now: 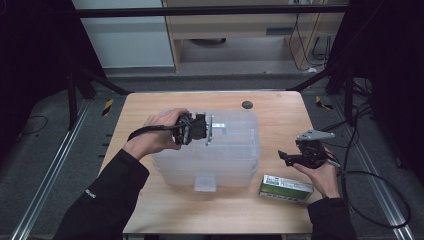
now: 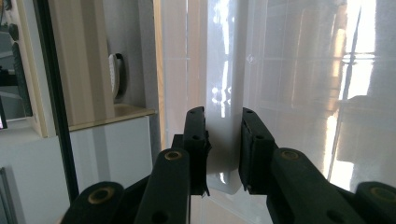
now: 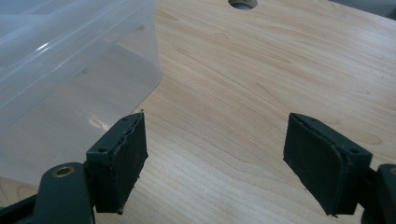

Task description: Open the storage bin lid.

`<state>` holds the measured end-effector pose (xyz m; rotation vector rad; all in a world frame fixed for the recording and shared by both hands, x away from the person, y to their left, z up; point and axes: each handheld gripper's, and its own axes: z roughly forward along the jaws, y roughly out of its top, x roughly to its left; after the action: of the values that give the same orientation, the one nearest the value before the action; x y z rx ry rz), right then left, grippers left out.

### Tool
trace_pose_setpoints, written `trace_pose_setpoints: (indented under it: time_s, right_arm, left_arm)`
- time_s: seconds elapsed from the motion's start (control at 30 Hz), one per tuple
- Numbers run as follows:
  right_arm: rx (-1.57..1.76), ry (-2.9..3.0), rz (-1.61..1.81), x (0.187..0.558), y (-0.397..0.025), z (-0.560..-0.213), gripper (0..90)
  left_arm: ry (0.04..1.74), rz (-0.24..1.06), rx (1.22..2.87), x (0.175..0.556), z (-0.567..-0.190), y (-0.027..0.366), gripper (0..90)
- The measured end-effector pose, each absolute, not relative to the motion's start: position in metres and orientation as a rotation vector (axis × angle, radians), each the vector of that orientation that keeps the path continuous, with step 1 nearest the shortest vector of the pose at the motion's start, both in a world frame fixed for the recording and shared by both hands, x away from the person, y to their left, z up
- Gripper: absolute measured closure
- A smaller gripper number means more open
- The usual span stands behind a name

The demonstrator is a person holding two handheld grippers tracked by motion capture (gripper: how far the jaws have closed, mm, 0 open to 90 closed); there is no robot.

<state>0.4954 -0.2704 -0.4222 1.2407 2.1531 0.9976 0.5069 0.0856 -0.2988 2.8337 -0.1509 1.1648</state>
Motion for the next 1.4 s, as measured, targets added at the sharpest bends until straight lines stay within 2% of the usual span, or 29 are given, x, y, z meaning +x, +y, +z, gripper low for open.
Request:
trace_pose_setpoints:
  time_s: [0.33, 0.57, 0.73, 0.83, 1.4]
  right_arm:
    - [1.228, 2.155, 1.013, 0.494, -0.269, -0.42, 24.5]
    - [1.186, 2.178, 1.035, 0.491, -0.265, -0.416, 37.5]
    - [1.177, 2.186, 1.055, 0.49, -0.264, -0.413, 43.3]
    - [1.196, 2.201, 1.071, 0.489, -0.263, -0.411, 51.9]
    - [1.12, 2.279, 1.074, 0.482, -0.25, -0.401, 75.9]
  left_arm:
    - [-0.136, 1.17, 2.827, 0.506, -0.299, 0.086, 75.2]
    - [-0.107, 1.16, 2.831, 0.507, -0.298, 0.085, 75.1]
    - [-0.091, 1.148, 2.841, 0.508, -0.297, 0.084, 75.0]
    - [-0.077, 1.137, 2.838, 0.508, -0.297, 0.085, 75.0]
    - [-0.049, 1.129, 2.83, 0.511, -0.294, 0.084, 74.7]
